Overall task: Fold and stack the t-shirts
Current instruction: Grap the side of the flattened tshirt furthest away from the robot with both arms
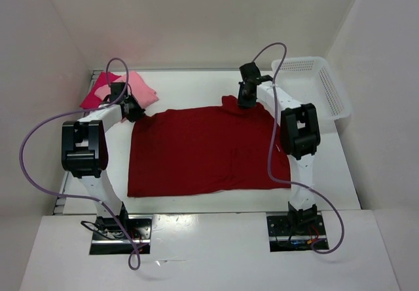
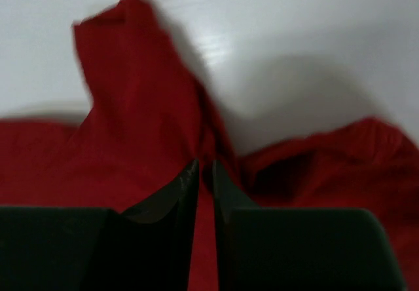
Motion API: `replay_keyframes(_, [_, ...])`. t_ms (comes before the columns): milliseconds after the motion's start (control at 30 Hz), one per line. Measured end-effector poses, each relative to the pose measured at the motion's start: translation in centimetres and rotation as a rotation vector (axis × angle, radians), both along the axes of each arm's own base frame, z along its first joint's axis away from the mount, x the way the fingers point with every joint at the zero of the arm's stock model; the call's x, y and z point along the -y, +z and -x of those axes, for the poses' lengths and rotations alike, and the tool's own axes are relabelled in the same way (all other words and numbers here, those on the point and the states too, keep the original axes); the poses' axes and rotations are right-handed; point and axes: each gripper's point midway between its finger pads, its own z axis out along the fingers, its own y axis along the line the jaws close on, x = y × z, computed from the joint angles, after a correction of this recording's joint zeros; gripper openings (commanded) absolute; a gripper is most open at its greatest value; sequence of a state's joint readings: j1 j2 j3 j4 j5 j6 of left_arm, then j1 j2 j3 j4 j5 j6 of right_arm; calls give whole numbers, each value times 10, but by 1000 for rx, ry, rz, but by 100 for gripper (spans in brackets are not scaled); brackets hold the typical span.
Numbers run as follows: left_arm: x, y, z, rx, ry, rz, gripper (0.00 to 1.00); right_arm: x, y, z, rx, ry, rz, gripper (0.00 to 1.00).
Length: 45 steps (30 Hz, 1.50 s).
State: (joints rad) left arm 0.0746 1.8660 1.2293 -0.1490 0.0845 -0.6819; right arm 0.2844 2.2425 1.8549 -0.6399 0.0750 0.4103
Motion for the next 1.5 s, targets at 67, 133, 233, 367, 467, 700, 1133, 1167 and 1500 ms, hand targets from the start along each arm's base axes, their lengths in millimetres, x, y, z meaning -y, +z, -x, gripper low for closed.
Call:
replay_keyframes(67, [1, -2, 2, -6, -1, 7, 2, -7, 16, 16, 20, 16, -10, 26])
replay_keyframes(133, [2, -4, 4, -10, -4, 10, 2, -19, 26, 35, 39, 40, -23, 28])
replay_keyframes(233, [4, -6, 6, -15, -7, 18, 2, -40, 23, 72, 23, 94, -40, 33])
replay_keyframes(367, [5, -3, 8, -8, -12, 24, 2, -55, -1, 113, -62, 149, -52, 39])
replay_keyframes(467, [5, 1, 10, 1, -13, 24, 2, -47, -7, 120, -100, 145, -53, 42])
replay_keyframes(700, [7, 5, 11, 12, -14, 31, 2, -2, 65, 36, 87, 23, -96, 8])
replay_keyframes(1133, [8, 6, 11, 13, -4, 46, 2, 44, -4, -46, 53, -127, 54, 45])
replay_keyframes(1167, [8, 6, 11, 13, -4, 46, 2, 47, -12, -42, 29, -130, 69, 46])
replay_keyframes(1500, [11, 7, 11, 15, -13, 57, 2, 57, -16, -40, 19, -149, 123, 50])
